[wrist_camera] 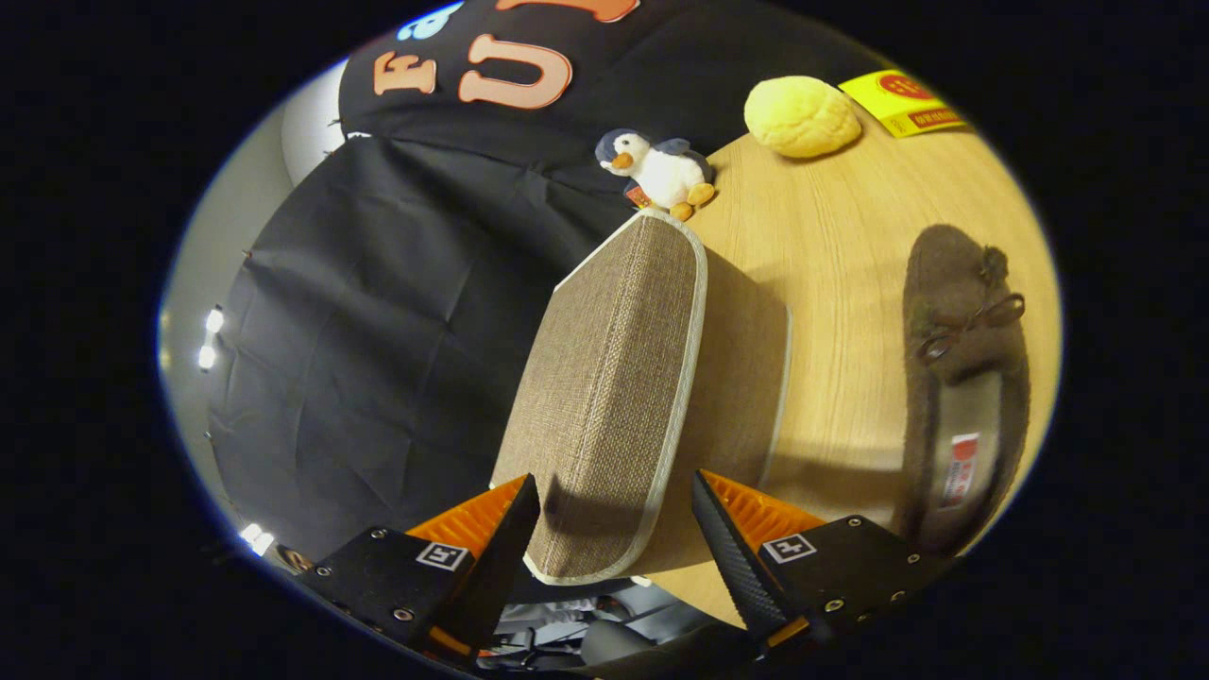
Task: Open the storage box then place both shoes into the box .Put the left shoe in first, then the right shoe, with the right side of both shoes facing outward in a uniform manner.
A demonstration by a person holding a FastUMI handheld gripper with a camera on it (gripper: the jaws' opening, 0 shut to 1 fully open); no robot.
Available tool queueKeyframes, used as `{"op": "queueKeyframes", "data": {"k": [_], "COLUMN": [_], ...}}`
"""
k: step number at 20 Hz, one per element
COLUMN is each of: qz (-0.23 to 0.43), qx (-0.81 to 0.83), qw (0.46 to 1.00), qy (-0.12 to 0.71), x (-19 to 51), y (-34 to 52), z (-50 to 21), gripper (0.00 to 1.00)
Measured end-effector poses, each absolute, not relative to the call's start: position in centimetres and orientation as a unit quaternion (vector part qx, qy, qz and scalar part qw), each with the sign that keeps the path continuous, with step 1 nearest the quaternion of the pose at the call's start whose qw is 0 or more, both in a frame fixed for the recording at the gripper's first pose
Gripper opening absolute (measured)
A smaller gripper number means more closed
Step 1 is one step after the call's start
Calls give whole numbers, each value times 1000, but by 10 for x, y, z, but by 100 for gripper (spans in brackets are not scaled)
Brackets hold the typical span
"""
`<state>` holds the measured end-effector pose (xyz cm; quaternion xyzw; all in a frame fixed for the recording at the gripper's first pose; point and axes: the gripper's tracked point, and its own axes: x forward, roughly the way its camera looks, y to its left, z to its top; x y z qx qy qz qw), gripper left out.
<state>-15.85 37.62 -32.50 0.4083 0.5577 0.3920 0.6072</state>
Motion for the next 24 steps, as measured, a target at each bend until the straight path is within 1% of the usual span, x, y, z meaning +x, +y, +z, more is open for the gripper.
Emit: {"op": "queueKeyframes", "data": {"k": [1,4,6,8,10,11,14,16,17,19,21,22,24], "qz": [387,380,376,371,372,371,365,364,360,358,364,368,370], "qx": [424,453,460,466,471,476,471,493,511,501,502,513,519], "qw": [598,598,584,576,574,572,578,576,579,599,599,595,602], "qy": [559,541,553,559,557,556,557,540,524,511,506,497,481], "x": [-157,-149,-152,-151,-149,-148,-147,-139,-129,-118,-120,-116,-107], "y": [378,384,386,387,385,382,373,362,360,353,356,356,357], "z": [-327,-328,-330,-327,-321,-317,-313,-298,-288,-284,-271,-260,-245], "gripper": [97,96,95,87,76,69,64,60,49,32,26,25,21]}}
